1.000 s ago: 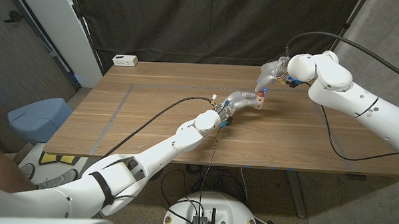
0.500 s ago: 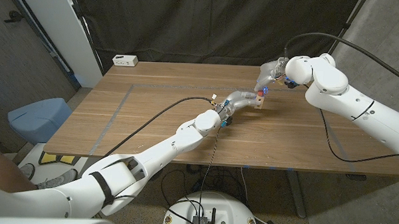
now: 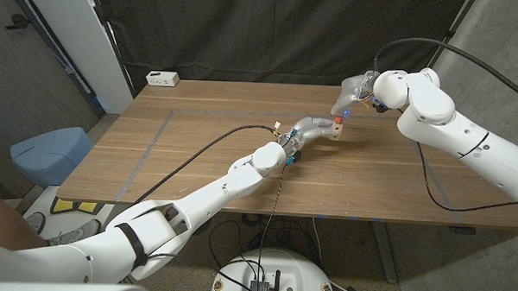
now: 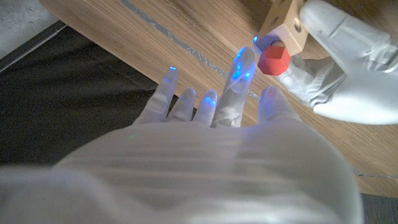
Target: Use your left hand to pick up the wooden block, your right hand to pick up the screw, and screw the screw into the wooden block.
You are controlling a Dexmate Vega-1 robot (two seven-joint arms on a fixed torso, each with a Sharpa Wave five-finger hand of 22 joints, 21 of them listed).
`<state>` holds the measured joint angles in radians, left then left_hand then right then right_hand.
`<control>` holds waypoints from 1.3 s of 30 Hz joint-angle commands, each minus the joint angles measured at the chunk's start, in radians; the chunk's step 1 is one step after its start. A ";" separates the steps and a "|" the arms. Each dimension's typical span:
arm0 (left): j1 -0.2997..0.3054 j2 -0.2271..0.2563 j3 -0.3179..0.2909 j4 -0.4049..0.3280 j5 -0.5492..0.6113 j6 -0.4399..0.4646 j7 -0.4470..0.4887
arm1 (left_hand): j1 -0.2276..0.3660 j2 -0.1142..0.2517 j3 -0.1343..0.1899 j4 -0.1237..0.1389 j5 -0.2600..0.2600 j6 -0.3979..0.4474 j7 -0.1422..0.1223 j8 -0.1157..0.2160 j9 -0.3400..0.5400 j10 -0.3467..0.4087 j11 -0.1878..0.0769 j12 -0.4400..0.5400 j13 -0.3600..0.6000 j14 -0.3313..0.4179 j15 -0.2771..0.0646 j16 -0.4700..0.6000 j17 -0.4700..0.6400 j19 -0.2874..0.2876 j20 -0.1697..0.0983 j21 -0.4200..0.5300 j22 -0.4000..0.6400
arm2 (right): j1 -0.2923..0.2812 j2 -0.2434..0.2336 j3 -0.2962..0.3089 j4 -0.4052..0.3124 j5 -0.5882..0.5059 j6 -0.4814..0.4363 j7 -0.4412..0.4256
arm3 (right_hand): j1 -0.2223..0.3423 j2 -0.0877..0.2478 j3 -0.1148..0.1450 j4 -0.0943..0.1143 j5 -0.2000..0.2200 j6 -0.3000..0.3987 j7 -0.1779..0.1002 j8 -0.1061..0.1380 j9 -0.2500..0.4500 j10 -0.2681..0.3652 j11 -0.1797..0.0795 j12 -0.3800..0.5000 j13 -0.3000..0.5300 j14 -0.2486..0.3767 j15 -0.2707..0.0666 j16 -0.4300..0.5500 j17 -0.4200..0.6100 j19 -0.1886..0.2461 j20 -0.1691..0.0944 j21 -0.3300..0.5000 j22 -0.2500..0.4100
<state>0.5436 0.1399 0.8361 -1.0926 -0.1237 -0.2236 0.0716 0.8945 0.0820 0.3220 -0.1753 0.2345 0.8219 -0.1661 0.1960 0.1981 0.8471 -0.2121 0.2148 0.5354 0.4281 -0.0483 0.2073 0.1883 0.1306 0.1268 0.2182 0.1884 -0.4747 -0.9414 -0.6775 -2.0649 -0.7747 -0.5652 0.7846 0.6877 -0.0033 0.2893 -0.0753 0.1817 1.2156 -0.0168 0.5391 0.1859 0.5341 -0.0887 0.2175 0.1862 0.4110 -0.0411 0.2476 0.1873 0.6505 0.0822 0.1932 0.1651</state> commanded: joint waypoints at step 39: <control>-0.050 -0.020 -0.006 0.046 0.035 -0.049 0.032 | 0.006 0.008 0.032 0.020 0.003 0.023 0.000 0.008 0.003 0.009 -0.003 0.008 0.005 0.008 -0.047 0.006 0.001 -0.006 0.001 0.003 0.005 | -0.298 -0.071 0.306 -0.105 0.513 -0.180 -0.591 | -0.039 0.039 -0.011 -0.024 0.000 -0.222 0.041 -0.132 0.018 -0.052 0.156 -0.029 0.007 -0.012 0.063 -0.035 0.002 0.025 0.012 -0.002 0.003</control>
<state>0.4881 0.1194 0.8271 -1.0278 -0.0987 -0.2821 0.0875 0.8979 0.0816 0.3221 -0.1752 0.2345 0.8220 -0.1661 0.1960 0.1980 0.8478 -0.2129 0.2150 0.5354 0.4281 -0.0483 0.2073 0.1883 0.1307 0.1268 0.2176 0.1884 -0.6665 -0.9993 -0.4566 -2.1490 -0.4172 -0.7351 0.3919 0.6436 0.0254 0.2752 -0.0936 0.1817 1.0083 0.0208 0.4153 0.2027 0.4821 0.0594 0.1892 0.1885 0.3944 0.0112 0.2175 0.1859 0.6664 0.0984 0.1931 0.1650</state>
